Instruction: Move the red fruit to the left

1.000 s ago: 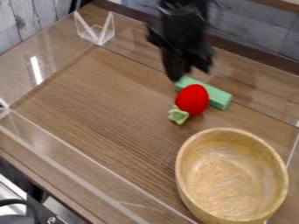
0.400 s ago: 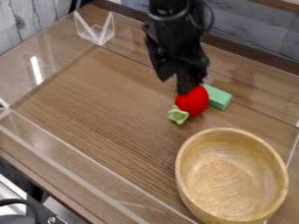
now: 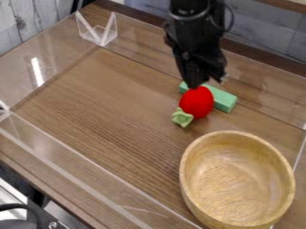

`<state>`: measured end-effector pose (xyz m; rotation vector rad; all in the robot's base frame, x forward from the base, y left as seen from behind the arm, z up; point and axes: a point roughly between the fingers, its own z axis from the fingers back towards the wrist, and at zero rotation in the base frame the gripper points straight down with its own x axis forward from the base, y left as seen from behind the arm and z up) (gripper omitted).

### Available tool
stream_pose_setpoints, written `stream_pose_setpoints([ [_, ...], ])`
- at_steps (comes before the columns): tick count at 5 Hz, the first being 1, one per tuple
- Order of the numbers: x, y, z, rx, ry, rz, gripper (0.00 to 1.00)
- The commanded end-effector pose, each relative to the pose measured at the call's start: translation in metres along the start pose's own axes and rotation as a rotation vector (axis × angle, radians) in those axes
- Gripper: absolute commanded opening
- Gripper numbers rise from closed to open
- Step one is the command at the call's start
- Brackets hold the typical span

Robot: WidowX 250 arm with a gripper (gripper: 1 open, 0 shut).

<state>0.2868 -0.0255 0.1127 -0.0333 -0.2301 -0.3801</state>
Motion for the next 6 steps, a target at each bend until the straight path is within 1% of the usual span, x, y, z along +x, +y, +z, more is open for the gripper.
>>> stream_pose_setpoints([
  [1, 0.011, 0.016, 0.032, 0.039, -0.071, 0.005, 0.0],
  [2, 0.011, 0.014, 0.025, 0.024, -0.06, -0.018, 1.0],
  [3, 0.011, 0.003, 0.019, -0.01, -0.047, -0.106, 1.0],
  [4, 0.012, -0.004, 0.014, -0.038, -0.033, -0.173, 1.0],
  [6, -0.007, -0.011, -0.002, -0.067, 0.004, -0.182, 1.0],
])
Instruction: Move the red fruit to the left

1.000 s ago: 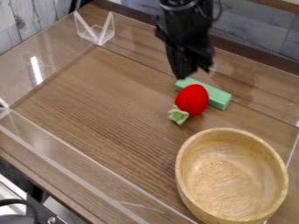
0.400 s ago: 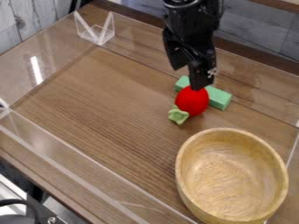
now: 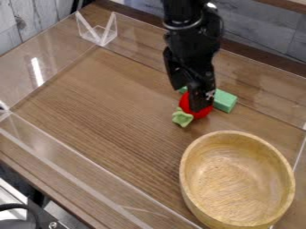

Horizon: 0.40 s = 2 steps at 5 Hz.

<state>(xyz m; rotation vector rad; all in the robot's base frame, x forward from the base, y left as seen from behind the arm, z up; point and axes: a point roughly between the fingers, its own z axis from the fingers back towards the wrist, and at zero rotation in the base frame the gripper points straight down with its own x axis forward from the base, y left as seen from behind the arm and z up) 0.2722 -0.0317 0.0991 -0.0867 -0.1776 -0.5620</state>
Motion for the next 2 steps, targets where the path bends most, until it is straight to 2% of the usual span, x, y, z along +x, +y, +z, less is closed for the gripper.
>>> stream_pose_setpoints([
  [1, 0.005, 0.011, 0.005, 0.006, -0.028, -0.046, 0.0],
  [2, -0.007, 0.036, 0.023, 0.04, -0.037, -0.027, 0.0],
])
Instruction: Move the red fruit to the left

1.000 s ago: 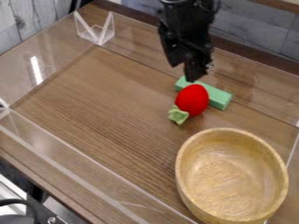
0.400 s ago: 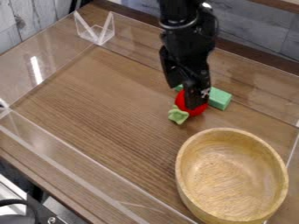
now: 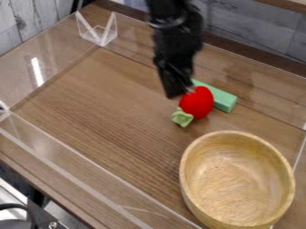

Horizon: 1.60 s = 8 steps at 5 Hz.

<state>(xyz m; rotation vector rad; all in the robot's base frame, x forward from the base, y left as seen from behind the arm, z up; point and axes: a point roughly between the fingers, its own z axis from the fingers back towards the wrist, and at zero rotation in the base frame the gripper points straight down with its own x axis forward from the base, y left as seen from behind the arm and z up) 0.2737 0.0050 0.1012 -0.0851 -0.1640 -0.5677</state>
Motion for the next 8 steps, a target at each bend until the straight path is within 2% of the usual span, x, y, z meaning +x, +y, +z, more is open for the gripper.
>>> stream_pose_setpoints([
  [1, 0.0, 0.032, 0.034, 0.078, -0.054, 0.01, 0.0],
  [2, 0.007, 0.012, 0.032, 0.07, -0.054, -0.001, 0.0],
  [3, 0.011, -0.004, 0.03, 0.061, -0.05, -0.015, 1.0],
  [4, 0.014, -0.011, 0.018, 0.053, -0.047, -0.049, 1.0],
  [7, 0.025, 0.012, 0.008, 0.048, -0.011, -0.11, 1.0],
  [8, 0.028, 0.004, -0.017, 0.053, 0.001, -0.09, 1.0],
])
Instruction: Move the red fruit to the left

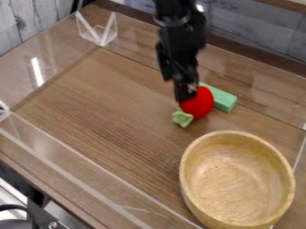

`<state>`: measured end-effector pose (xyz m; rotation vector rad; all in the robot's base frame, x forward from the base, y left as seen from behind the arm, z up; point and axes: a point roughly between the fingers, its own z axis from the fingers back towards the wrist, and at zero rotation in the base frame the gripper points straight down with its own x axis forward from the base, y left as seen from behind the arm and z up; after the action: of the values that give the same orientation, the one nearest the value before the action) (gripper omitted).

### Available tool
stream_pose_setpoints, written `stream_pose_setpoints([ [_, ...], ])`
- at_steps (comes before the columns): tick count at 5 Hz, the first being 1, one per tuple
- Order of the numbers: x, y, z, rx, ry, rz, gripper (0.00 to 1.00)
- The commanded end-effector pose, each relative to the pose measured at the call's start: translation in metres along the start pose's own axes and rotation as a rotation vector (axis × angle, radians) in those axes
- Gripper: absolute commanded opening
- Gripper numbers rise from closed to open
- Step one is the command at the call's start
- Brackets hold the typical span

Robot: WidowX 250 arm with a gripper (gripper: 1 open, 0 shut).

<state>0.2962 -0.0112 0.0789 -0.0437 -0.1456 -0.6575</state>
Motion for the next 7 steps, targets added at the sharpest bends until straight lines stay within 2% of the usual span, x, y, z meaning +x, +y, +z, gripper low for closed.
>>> stream_pose_setpoints([
  [1, 0.011, -0.003, -0.018, 0.032, -0.014, 0.03, 1.0],
  [3, 0.027, 0.029, -0.02, 0.06, -0.003, 0.129, 1.0],
  [4, 0.024, 0.028, -0.028, 0.06, 0.003, 0.133, 0.0],
  [5, 0.02, 0.023, -0.037, 0.052, 0.016, 0.145, 0.0],
  [6, 0.018, 0.031, -0.037, 0.04, 0.025, 0.142, 1.0],
  [7, 0.017, 0.038, -0.035, 0.028, 0.03, 0.137, 1.0],
])
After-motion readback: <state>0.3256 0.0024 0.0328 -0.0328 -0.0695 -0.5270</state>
